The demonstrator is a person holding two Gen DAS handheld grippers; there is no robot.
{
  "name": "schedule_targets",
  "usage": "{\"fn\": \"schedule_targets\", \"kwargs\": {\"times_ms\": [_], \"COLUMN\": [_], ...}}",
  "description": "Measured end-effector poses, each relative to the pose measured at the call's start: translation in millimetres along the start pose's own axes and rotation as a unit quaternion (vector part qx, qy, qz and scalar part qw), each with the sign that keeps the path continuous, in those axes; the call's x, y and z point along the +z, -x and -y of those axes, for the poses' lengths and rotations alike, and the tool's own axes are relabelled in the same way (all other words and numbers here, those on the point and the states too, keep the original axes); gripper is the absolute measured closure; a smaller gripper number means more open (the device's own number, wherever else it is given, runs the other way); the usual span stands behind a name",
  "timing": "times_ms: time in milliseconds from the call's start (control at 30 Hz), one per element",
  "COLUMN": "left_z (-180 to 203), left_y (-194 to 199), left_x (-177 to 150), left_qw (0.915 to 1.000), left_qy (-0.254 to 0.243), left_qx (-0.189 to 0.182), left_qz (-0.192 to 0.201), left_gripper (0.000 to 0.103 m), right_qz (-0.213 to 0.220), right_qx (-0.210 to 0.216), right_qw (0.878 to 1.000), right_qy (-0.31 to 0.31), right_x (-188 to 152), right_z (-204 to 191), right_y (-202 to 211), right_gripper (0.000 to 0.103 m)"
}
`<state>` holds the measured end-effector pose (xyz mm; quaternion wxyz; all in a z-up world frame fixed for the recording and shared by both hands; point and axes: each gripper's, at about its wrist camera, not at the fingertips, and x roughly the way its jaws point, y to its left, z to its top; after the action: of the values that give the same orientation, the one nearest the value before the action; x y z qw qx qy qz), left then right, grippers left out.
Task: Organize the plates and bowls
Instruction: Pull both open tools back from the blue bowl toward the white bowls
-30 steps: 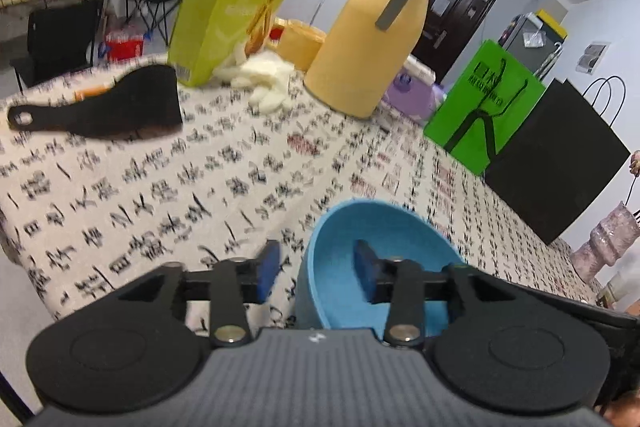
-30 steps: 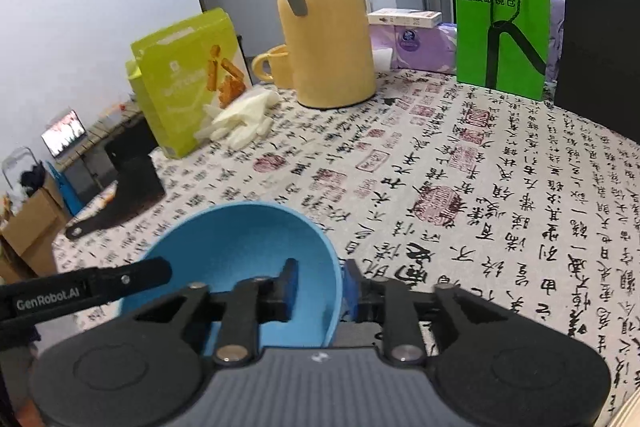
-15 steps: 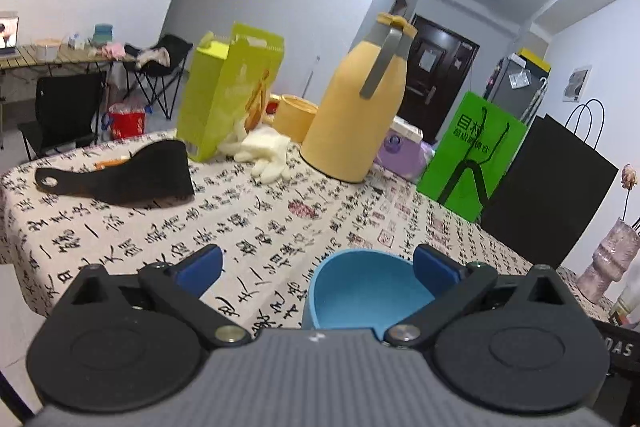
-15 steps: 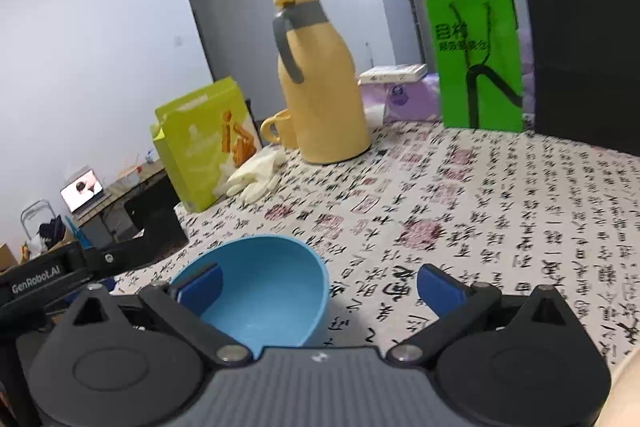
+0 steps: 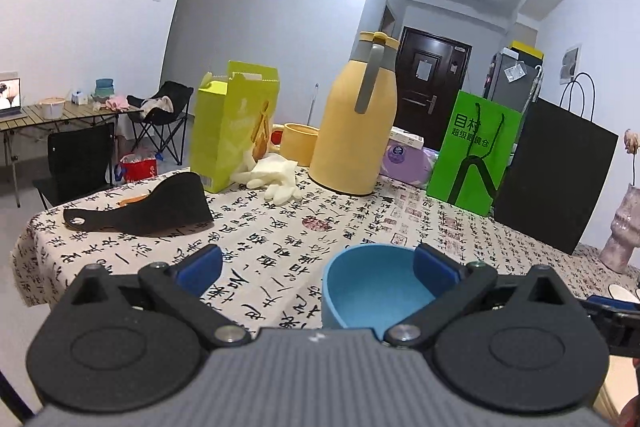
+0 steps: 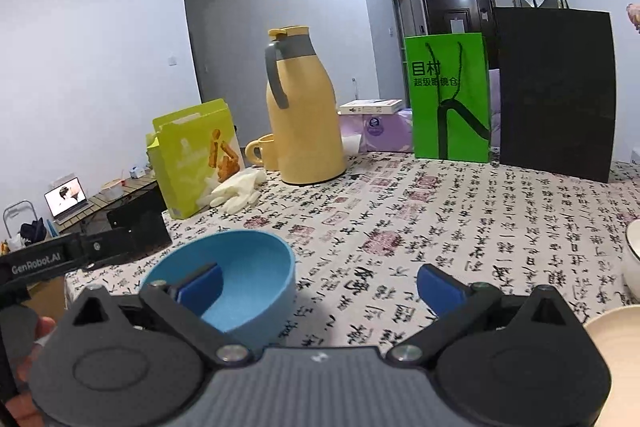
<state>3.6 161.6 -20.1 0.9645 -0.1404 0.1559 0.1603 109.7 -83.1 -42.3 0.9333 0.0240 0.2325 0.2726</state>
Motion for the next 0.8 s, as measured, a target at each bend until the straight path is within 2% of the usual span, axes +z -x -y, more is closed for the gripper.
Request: {"fn": "schedule_targets", "kwargs": {"times_ms": [300,800], "left_z": [-1.0,12.4], "left_y": [12.1,26.3], "left_x": [-5.5,-5.6], "left_qw": [0.9998,0.9991], "left_qy": [-0.011,-0.030], "left_qx": [0.004,-0.004], "left_qz": [0.013,0.029], "left_gripper": [0.000,0.000], "right_qz": [0.024,0.048], "right_qx": [-0.015,-0.030], "right_qw": [0.999,0.998], "right_qy": [0.016,-0.004], "right_x": [-11.4,-20.8], "right_z": [10.4,35.3], "right_y": [24.1,50.1], "right_gripper": [0.000,0.000]}}
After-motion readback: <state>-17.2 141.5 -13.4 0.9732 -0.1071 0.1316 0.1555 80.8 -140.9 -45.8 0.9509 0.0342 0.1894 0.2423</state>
